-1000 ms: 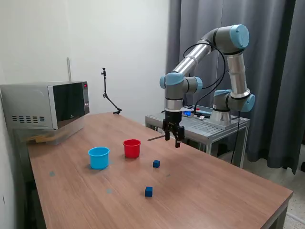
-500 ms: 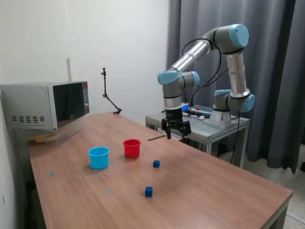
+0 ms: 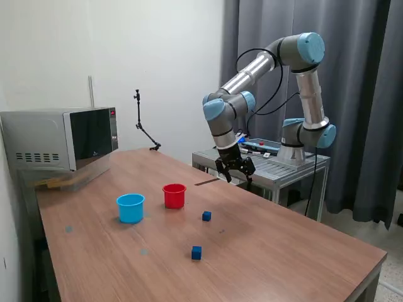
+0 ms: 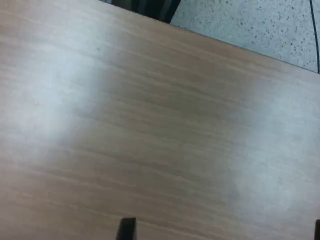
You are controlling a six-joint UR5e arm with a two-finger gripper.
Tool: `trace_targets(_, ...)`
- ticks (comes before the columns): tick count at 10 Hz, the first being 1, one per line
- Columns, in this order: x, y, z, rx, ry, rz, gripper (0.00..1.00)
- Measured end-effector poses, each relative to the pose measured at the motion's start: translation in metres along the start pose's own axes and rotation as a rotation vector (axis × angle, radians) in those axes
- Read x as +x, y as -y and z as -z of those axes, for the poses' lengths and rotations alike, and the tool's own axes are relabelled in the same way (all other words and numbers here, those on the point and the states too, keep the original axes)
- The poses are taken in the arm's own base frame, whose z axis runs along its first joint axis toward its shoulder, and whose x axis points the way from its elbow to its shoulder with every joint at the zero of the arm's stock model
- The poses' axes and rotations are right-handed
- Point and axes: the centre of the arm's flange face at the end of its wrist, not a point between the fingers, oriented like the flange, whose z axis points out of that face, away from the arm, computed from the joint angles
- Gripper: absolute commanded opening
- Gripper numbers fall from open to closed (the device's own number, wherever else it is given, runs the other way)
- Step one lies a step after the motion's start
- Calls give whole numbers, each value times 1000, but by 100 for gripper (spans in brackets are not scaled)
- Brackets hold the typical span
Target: Place red objects in the red bin, and blue objects in the blue bin.
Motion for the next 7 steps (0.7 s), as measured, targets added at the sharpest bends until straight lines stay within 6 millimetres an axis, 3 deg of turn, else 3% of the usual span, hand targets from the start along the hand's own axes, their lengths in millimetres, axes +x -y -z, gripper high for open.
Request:
trace_targets(5, 5, -32, 55, -179, 158, 39, 100)
trace_targets(7, 4, -48, 60, -239, 198, 38, 100)
